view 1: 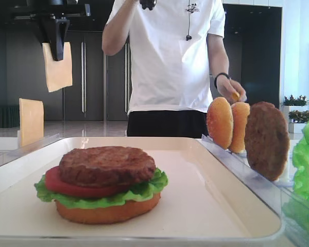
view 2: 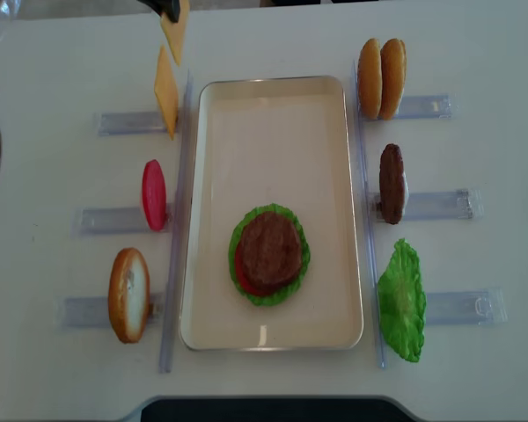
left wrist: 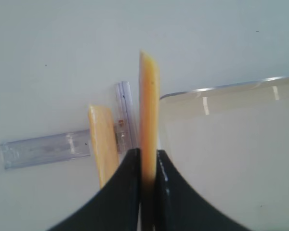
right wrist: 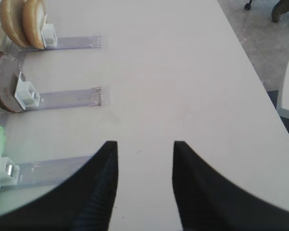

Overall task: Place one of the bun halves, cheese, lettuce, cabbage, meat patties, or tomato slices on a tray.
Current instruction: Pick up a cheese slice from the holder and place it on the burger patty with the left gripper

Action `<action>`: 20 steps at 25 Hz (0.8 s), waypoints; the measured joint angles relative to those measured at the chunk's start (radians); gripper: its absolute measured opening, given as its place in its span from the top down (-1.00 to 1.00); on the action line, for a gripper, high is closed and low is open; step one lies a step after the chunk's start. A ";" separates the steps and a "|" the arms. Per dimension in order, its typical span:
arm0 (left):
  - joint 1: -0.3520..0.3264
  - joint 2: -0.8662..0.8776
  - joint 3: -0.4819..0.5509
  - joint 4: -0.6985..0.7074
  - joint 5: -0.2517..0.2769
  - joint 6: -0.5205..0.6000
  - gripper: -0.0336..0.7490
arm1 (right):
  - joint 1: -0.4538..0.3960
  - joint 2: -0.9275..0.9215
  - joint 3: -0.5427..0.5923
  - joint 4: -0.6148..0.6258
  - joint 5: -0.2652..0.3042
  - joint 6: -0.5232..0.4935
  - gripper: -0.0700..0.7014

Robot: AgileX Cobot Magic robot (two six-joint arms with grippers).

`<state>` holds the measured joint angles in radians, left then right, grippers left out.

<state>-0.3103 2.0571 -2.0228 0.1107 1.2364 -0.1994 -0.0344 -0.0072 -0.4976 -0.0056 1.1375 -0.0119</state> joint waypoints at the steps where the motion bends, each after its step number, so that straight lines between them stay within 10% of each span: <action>1: 0.000 -0.007 -0.001 -0.002 0.001 0.000 0.83 | 0.000 0.000 0.000 0.000 0.000 0.000 0.06; 20: 0.000 -0.116 0.008 -0.040 0.006 0.019 0.83 | 0.000 0.000 0.000 0.000 0.000 0.000 0.06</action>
<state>-0.3103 1.9407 -2.0152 0.0703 1.2426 -0.1807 -0.0344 -0.0072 -0.4976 -0.0056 1.1375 -0.0119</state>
